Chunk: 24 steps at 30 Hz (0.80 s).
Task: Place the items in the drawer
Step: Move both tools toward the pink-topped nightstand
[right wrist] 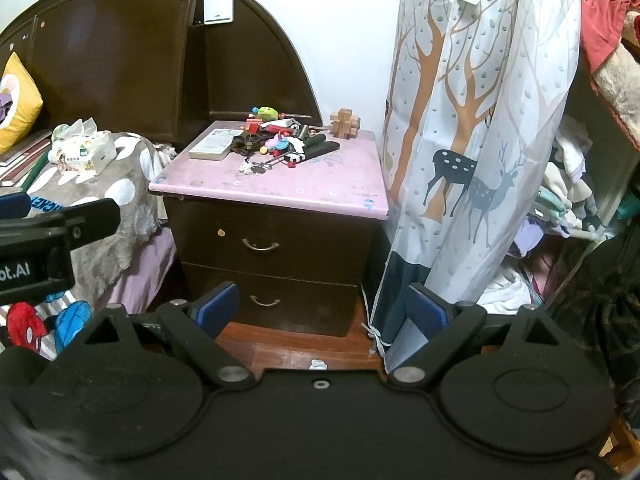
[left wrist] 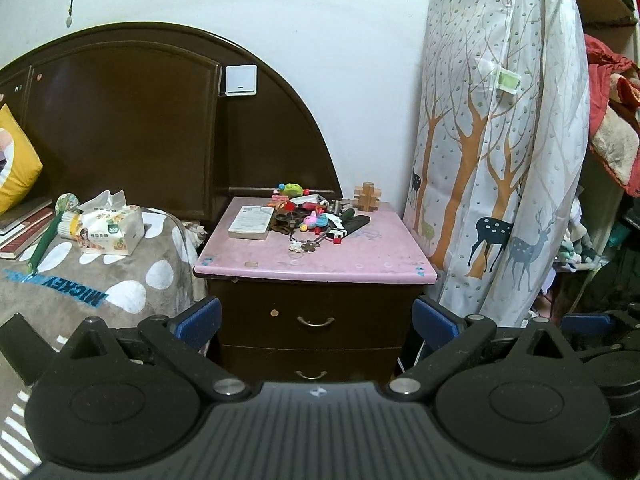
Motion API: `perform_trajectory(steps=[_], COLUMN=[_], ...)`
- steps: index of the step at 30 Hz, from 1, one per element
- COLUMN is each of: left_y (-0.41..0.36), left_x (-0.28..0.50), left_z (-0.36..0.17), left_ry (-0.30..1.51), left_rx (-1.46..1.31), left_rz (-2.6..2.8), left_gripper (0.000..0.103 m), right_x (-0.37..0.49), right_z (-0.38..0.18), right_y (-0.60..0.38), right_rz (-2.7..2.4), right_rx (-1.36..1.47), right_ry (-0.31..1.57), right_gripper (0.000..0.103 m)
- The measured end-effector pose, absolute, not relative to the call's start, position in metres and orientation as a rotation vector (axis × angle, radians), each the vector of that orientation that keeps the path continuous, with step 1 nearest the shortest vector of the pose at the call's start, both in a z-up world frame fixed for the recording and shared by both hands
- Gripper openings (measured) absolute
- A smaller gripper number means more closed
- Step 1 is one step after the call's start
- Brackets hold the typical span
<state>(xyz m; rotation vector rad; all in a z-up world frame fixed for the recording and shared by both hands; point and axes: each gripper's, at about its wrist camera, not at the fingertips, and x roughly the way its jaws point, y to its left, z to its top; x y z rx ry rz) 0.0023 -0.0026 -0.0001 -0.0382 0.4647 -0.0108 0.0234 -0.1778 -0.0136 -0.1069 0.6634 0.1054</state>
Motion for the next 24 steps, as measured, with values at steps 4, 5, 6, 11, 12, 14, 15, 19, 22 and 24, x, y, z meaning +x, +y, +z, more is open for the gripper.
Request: perform_trajectory(steps=[4,5,6,11,12,14,15,19,22,24], left_y=[-0.007,-0.005,-0.003,-0.003,-0.003,-0.003,-0.003,-0.003,-0.005,-0.006], left_x=[0.006,0.004,0.000,-0.001,-0.001,-0.001,-0.001,0.001,0.002,0.002], left_z=[0.000,0.000,0.001,0.005,0.006,0.007,0.007,0.011,0.010,0.009], left_ry=[0.476,0.471,0.463,0.464,0.465,0.465,0.467,0.470,0.471,0.471], left_rx=[-0.037,-0.042,-0.050,-0.051,-0.050,-0.047,-0.046,-0.044,-0.041,-0.039], left_rz=[-0.013,-0.014,-0.014,-0.018,-0.019,-0.019,-0.019,-0.020,-0.021,-0.020], left_gripper=[0.102,0.102,0.102,0.102,0.102,0.102,0.102,0.102,0.102,0.102], right_x=[0.021,0.022,0.023,0.025,0.023,0.022,0.021,0.021,0.021,0.022], right_z=[-0.016,-0.015,-0.014,-0.014,-0.014,-0.013,-0.013,-0.012,-0.013,-0.014], right_y=[-0.177,-0.178,-0.178,-0.173,-0.175,-0.177,-0.178,-0.179,-0.181,-0.179], right_rz=[0.106,0.107,0.108,0.100,0.101,0.102,0.102,0.100,0.102,0.100], right_rx=[-0.106,-0.105,-0.105,-0.123,-0.122,-0.120,-0.120,-0.121,-0.116,-0.114], right_ry=[0.662,0.663,0.664,0.663,0.656,0.650,0.650,0.652,0.653,0.656], right_gripper=[0.092,0.092,0.092,0.092,0.092,0.092,0.092,0.092,0.092,0.092])
